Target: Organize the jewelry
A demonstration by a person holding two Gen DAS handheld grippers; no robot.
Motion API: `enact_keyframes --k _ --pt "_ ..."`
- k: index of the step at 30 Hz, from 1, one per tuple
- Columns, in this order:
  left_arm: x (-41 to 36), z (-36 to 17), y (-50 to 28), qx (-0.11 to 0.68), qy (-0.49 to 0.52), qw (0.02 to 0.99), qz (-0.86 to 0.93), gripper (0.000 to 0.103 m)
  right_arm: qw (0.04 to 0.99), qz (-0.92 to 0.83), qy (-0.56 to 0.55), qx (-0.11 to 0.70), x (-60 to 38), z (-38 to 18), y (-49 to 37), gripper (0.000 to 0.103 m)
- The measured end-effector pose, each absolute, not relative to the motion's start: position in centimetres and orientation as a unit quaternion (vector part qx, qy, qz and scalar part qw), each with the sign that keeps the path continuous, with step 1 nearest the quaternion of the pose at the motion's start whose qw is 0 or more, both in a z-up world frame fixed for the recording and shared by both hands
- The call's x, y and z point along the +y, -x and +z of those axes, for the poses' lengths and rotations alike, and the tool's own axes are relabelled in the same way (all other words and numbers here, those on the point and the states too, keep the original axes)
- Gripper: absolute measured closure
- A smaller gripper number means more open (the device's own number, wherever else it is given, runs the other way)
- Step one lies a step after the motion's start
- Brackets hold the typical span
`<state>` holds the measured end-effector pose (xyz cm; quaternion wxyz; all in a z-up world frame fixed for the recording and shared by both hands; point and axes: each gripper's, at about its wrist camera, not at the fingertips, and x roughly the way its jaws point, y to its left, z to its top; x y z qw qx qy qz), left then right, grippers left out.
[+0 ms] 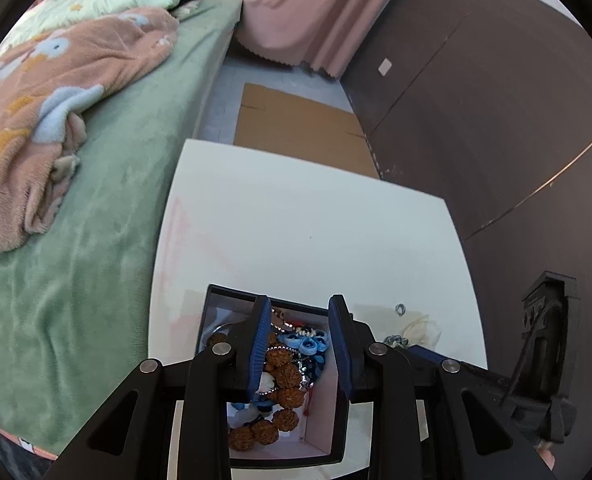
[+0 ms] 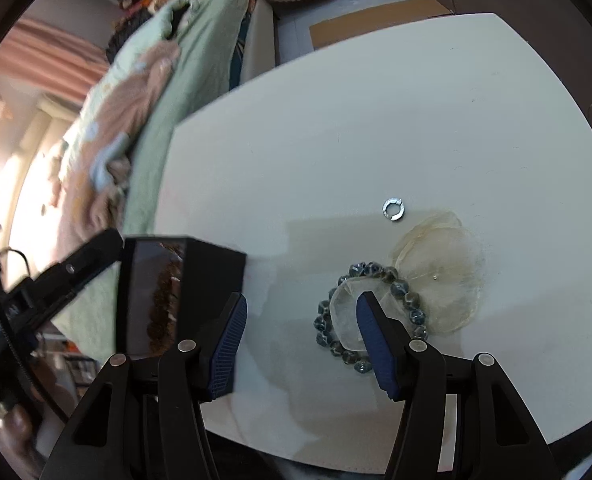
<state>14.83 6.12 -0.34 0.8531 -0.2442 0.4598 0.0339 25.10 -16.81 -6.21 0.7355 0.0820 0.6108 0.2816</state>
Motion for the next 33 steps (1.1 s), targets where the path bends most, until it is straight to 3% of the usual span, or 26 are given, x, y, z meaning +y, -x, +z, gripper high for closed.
enact_keyframes --k 12,17,23,33 --pt "6.7 -0.1 -14.0 0.455 0.243 0.856 0.019 0.075 0.737 0.268 -0.143 0.603 -19.0 -6.1 -26.2 0.045" --pt "7.0 -0.8 -14.2 0.473 0.262 0.841 -0.003 0.067 0.741 0.257 -0.159 0.599 -20.0 -6.1 -26.6 0.045" --pt "8.3 -0.5 -13.6 0.457 0.284 0.843 0.005 0.05 0.749 0.241 -0.174 0.592 -21.8 -5.8 -27.0 0.045" --pt "9.0 -0.1 -13.2 0.449 0.291 0.845 0.009 0.049 0.785 0.197 -0.139 0.571 -21.1 -5.6 -28.3 0.046"
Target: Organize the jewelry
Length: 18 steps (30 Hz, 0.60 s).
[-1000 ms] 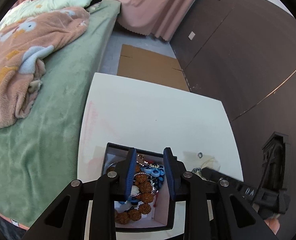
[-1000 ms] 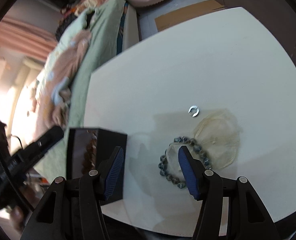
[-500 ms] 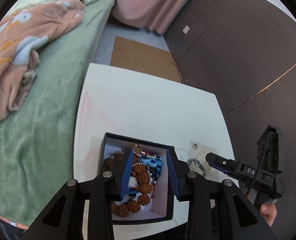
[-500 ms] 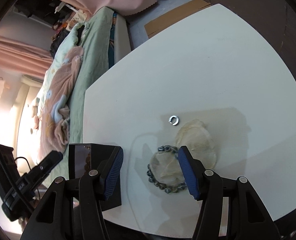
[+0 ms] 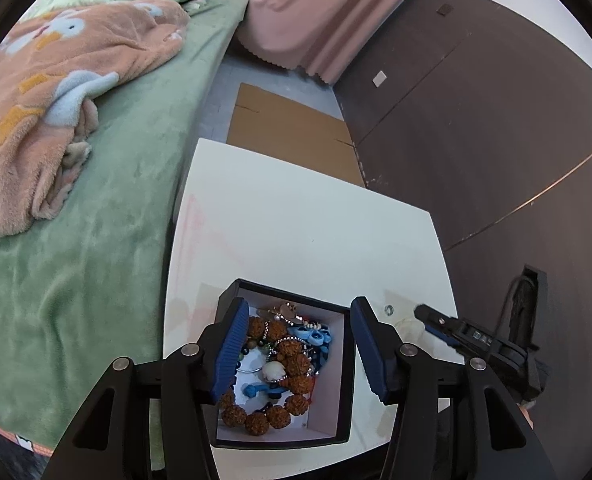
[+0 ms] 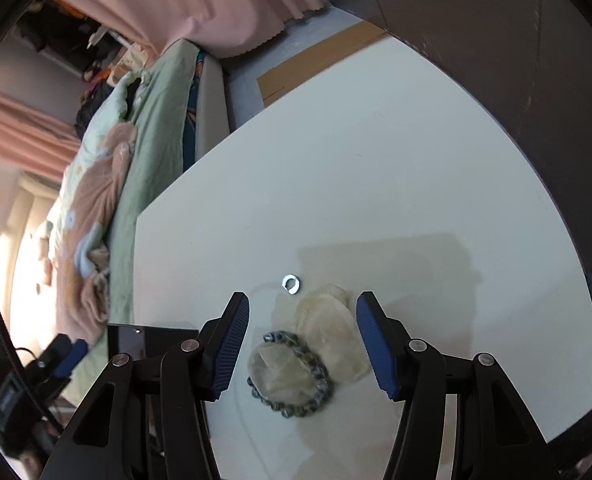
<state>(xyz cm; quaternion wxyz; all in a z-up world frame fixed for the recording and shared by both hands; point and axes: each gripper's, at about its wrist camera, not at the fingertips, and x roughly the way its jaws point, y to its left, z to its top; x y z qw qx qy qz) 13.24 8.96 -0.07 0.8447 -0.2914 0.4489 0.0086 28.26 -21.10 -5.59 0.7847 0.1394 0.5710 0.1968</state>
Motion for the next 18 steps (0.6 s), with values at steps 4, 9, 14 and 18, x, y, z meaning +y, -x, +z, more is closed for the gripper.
enact_keyframes --k 4,9,14,18 --pt "9.2 -0.2 -12.7 0.45 0.29 0.844 0.011 0.049 0.804 0.169 -0.085 0.564 -19.5 -5.5 -28.9 0.048" --pt "10.1 -0.1 -12.1 0.444 0.292 0.847 0.023 0.049 0.808 0.118 -0.031 0.577 -19.3 -6.5 -28.7 0.049" --pt "10.0 0.1 -12.0 0.437 0.291 0.851 0.023 0.049 0.804 0.134 0.0 0.579 -18.3 -6.7 -28.2 0.101" --pt "9.8 0.1 -11.9 0.436 0.288 0.852 0.019 0.049 0.813 0.203 -0.064 0.543 -18.9 -4.5 -27.5 0.101"
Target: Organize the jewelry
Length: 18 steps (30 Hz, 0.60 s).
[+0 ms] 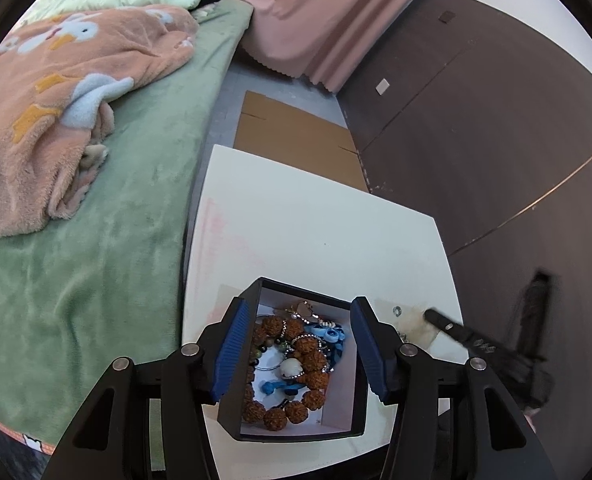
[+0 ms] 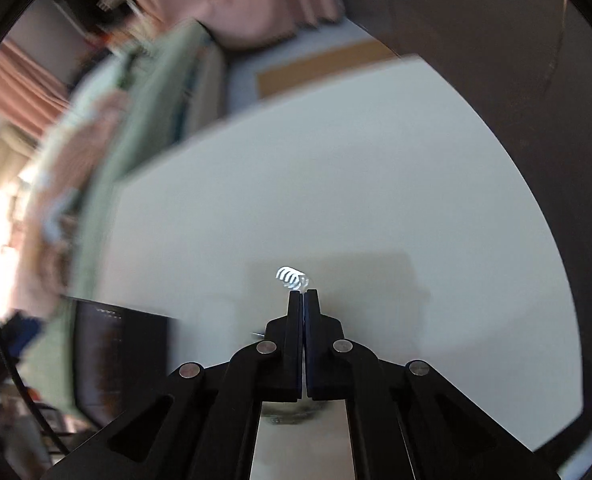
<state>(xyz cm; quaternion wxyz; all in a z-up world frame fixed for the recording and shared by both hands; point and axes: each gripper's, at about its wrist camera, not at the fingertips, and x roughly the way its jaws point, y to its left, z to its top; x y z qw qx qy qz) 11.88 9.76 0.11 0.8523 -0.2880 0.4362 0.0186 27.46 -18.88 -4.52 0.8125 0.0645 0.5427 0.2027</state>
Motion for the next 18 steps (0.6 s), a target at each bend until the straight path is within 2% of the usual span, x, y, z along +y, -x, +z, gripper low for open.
enact_keyframes --k 10,18 --pt "10.4 0.4 -11.5 0.43 0.292 0.854 0.03 0.049 0.807 0.326 -0.157 0.467 -19.0 -0.5 -25.4 0.101" --pt "10.5 0.8 -11.4 0.421 0.293 0.858 0.037 0.049 0.76 0.437 -0.227 0.424 -15.7 1.0 -23.7 0.1"
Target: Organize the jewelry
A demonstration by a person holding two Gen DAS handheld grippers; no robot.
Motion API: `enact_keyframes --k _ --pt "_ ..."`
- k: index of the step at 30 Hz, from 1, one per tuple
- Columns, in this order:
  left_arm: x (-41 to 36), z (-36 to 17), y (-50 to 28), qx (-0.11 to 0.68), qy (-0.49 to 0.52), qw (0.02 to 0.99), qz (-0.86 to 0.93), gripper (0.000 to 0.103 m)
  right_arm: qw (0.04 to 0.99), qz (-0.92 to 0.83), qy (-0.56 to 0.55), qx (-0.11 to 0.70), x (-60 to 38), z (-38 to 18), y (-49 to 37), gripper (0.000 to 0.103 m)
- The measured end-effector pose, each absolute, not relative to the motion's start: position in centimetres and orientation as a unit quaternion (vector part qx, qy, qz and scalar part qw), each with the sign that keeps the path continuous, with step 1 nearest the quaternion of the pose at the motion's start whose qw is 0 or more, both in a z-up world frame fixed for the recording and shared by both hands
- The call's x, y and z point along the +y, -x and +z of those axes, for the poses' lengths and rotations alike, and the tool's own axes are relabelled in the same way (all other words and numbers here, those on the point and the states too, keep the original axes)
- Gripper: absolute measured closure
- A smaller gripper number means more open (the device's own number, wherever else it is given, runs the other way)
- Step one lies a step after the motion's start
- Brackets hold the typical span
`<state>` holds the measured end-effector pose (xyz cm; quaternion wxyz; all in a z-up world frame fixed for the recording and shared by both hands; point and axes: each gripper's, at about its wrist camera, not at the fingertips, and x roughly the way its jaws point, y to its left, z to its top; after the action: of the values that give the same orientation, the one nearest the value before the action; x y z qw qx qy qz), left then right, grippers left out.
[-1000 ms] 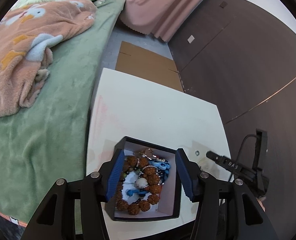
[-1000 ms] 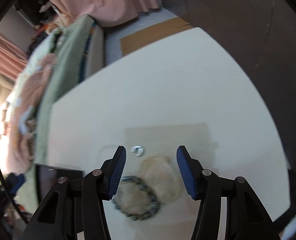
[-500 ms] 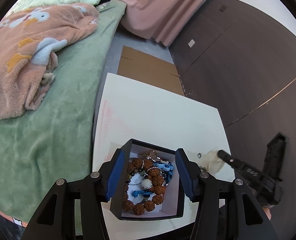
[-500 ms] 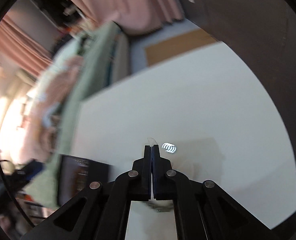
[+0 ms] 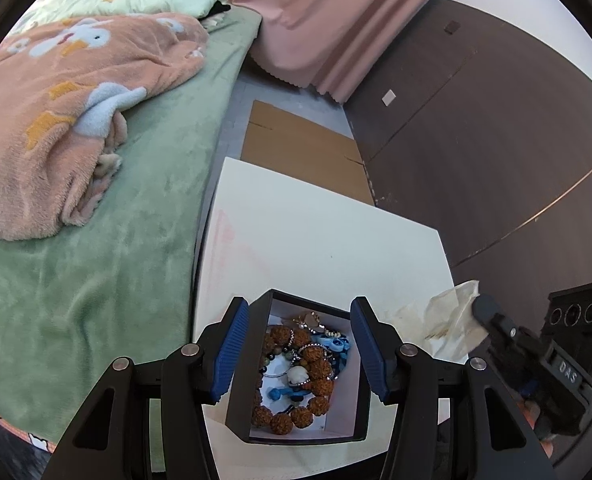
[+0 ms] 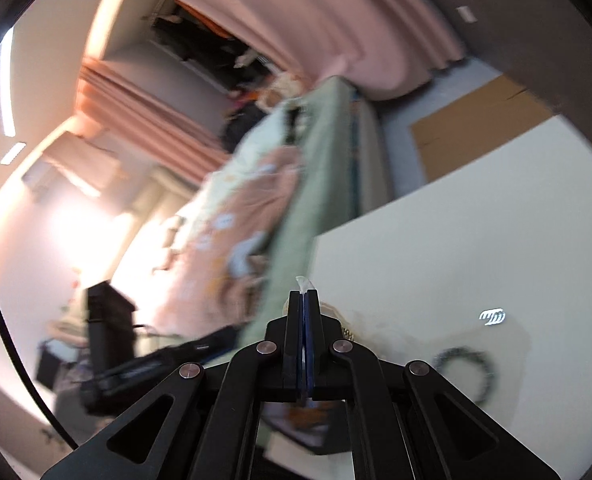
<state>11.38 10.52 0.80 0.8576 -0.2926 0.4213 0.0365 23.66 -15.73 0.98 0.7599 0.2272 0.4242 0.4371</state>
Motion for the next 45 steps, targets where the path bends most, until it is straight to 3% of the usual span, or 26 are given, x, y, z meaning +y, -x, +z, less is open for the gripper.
enact_keyframes --k 2,4,6,8,16,29,33,45 --pt "10.5 1.0 -11.2 0.419 0.289 0.86 0.038 0.049 0.737 0.46 -0.238 0.434 -14.2 0.6 -23.2 0.1" --pt "10.5 1.2 -11.2 0.419 0.284 0.862 0.039 0.049 0.724 0.465 -0.232 0.453 -12.9 0.2 -22.9 0.086" --pt "10.3 1.4 -11.1 0.419 0.277 0.864 0.041 0.049 0.729 0.45 -0.221 0.466 -12.3 -0.1 -22.9 0.042" --pt "10.2 1.6 -11.0 0.416 0.275 0.866 0.041 0.049 0.751 0.427 -0.219 0.453 -13.2 0.1 -22.9 0.035" --pt "6.3 1.2 -12.4 0.43 0.264 0.863 -0.005 0.049 0.778 0.362 -0.215 0.466 -19.4 -0.2 -24.4 0.035" --pt "-3.5 -0.2 -15.8 0.481 0.153 0.861 -0.058 0.049 0.795 0.294 -0.196 0.494 -26.4 -0.9 -25.3 0.035" --pt "-5.1 -1.4 -16.8 0.506 0.134 0.85 -0.064 0.058 0.793 0.291 -0.204 0.495 -27.5 -1.0 -25.3 0.035" --pt "-6.8 -5.7 -20.0 0.562 0.082 0.823 -0.018 0.066 0.787 0.284 -0.226 0.499 -29.3 -1.2 -25.8 0.035"
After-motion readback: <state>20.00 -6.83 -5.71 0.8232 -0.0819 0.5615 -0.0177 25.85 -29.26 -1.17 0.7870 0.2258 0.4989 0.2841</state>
